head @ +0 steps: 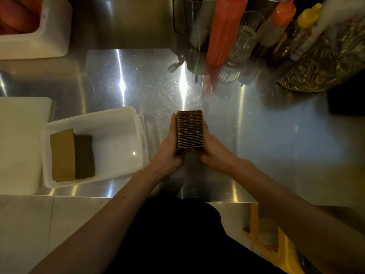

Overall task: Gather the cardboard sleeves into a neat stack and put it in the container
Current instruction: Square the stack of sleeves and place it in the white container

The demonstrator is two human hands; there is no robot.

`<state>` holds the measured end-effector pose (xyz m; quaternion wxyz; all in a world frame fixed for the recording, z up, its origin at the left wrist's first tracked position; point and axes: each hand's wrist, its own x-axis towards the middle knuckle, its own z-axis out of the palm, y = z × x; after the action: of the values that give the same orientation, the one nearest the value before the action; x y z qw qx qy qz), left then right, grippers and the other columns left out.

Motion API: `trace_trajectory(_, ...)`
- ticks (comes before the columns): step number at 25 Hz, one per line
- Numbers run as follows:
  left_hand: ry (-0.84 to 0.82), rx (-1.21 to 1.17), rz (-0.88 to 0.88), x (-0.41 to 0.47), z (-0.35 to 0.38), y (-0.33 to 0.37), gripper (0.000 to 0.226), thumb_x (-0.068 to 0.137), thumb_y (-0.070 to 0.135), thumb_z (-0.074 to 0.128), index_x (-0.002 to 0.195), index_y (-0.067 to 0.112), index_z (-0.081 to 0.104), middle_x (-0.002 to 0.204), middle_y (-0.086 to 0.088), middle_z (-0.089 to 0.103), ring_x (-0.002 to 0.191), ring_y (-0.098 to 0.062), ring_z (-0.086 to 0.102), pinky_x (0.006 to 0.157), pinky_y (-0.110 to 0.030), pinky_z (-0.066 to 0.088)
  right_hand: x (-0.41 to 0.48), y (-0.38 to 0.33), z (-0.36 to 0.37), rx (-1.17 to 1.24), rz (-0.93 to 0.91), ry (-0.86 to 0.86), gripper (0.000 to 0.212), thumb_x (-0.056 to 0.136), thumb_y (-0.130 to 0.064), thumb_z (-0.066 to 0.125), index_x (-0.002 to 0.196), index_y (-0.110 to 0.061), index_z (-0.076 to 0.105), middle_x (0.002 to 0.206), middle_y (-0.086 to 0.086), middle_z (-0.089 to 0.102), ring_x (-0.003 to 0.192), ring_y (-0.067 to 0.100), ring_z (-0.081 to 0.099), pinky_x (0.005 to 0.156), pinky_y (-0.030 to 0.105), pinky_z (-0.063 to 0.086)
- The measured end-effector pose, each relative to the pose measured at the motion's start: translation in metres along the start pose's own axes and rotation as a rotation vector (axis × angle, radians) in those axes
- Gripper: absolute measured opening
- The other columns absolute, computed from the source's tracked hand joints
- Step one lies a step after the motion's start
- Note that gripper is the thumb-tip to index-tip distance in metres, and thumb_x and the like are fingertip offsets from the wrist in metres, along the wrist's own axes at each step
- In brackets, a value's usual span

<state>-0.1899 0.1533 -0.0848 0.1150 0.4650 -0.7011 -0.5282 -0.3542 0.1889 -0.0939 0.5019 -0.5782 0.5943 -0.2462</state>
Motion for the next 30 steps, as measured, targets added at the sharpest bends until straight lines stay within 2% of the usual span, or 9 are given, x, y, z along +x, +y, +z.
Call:
trace_trajectory(4, 0.005, -0.001, -0.004, 0.002, 0.001, 0.0, 0.098, 0.092, -0.001, 0.059, 0.156, 0.01, -0.014, 0.154, 0.01, 0.027, 0.13, 0.003, 0.038, 0.105, -0.003, 0.026, 0.0, 0.0, 0.0, 0.0, -0.003, 0.005, 0.08, 0.094, -0.015, 0.057, 0.153, -0.017, 0.002, 0.153, 0.005, 0.031, 0.138, 0.015, 0.036, 0.115, 0.034, 0.031)
trace_trajectory(8, 0.007, 0.019, 0.009, 0.003, 0.001, -0.002, 0.099, 0.089, -0.004, 0.058, 0.155, 0.007, -0.015, 0.161, -0.008, 0.027, 0.137, -0.009, 0.039, 0.108, -0.005, 0.025, 0.0, 0.001, 0.001, 0.017, 0.024, 0.013, 0.08, 0.095, -0.016, 0.058, 0.153, -0.02, 0.003, 0.153, 0.003, 0.032, 0.137, 0.014, 0.036, 0.116, 0.03, 0.03)
trace_trajectory(11, 0.015, 0.04, 0.019, 0.003, 0.001, -0.001, 0.098, 0.09, -0.006, 0.058, 0.154, 0.006, -0.015, 0.159, -0.004, 0.025, 0.131, 0.0, 0.039, 0.104, -0.002, 0.026, 0.0, 0.0, 0.001, 0.032, 0.008, 0.026, 0.08, 0.095, -0.015, 0.057, 0.153, -0.017, 0.002, 0.153, 0.0, 0.03, 0.136, 0.005, 0.032, 0.113, 0.015, 0.026)
trace_trajectory(17, 0.013, 0.057, 0.025, 0.003, -0.002, -0.002, 0.1, 0.088, -0.009, 0.059, 0.153, 0.001, -0.015, 0.143, 0.029, 0.017, 0.123, 0.012, 0.034, 0.099, 0.002, 0.025, 0.001, 0.005, 0.004, 0.024, 0.002, 0.018, 0.078, 0.095, -0.018, 0.058, 0.152, -0.026, 0.005, 0.153, 0.004, 0.033, 0.138, 0.018, 0.037, 0.115, 0.037, 0.032)
trace_trajectory(21, 0.004, 0.036, -0.012, 0.002, 0.0, -0.001, 0.101, 0.087, -0.009, 0.057, 0.154, 0.007, -0.016, 0.155, 0.011, 0.026, 0.122, 0.009, 0.039, 0.097, 0.002, 0.027, 0.001, 0.007, 0.004, 0.024, 0.004, 0.003, 0.076, 0.096, -0.02, 0.056, 0.152, -0.026, 0.006, 0.152, -0.002, 0.031, 0.138, 0.014, 0.036, 0.115, 0.035, 0.031)
trace_trajectory(24, -0.009, 0.038, -0.002, 0.002, 0.002, 0.0, 0.102, 0.087, -0.009, 0.058, 0.154, 0.005, -0.017, 0.148, 0.026, 0.022, 0.121, 0.018, 0.037, 0.098, 0.003, 0.025, 0.0, 0.008, 0.003, 0.019, -0.005, -0.007, 0.073, 0.096, -0.021, 0.056, 0.152, -0.021, 0.01, 0.152, 0.0, 0.034, 0.136, 0.014, 0.038, 0.114, 0.031, 0.032)
trace_trajectory(25, -0.005, 0.034, -0.003, 0.001, 0.002, 0.0, 0.102, 0.087, -0.009, 0.058, 0.153, 0.006, -0.018, 0.153, 0.021, 0.021, 0.124, 0.018, 0.036, 0.099, 0.002, 0.025, 0.0, 0.008, 0.004, 0.014, -0.004, -0.005, 0.072, 0.096, -0.023, 0.056, 0.152, -0.022, 0.011, 0.152, 0.001, 0.034, 0.136, 0.016, 0.039, 0.113, 0.031, 0.032)
trace_trajectory(27, 0.009, 0.044, -0.007, 0.001, 0.002, -0.002, 0.102, 0.087, -0.008, 0.057, 0.154, 0.008, -0.018, 0.161, -0.001, 0.023, 0.129, 0.007, 0.038, 0.102, 0.0, 0.026, 0.001, 0.009, 0.005, 0.0, -0.013, -0.004, 0.073, 0.096, -0.023, 0.056, 0.153, -0.021, 0.009, 0.152, 0.002, 0.034, 0.136, 0.017, 0.04, 0.112, 0.029, 0.033)
trace_trajectory(30, 0.006, 0.065, 0.007, 0.002, -0.001, -0.002, 0.1, 0.09, -0.001, 0.059, 0.155, 0.01, -0.016, 0.163, -0.014, 0.022, 0.141, -0.015, 0.037, 0.113, -0.012, 0.028, 0.003, 0.007, 0.003, -0.008, -0.023, -0.004, 0.075, 0.095, -0.022, 0.056, 0.153, -0.017, 0.008, 0.154, 0.003, 0.031, 0.138, 0.017, 0.037, 0.112, 0.026, 0.031)
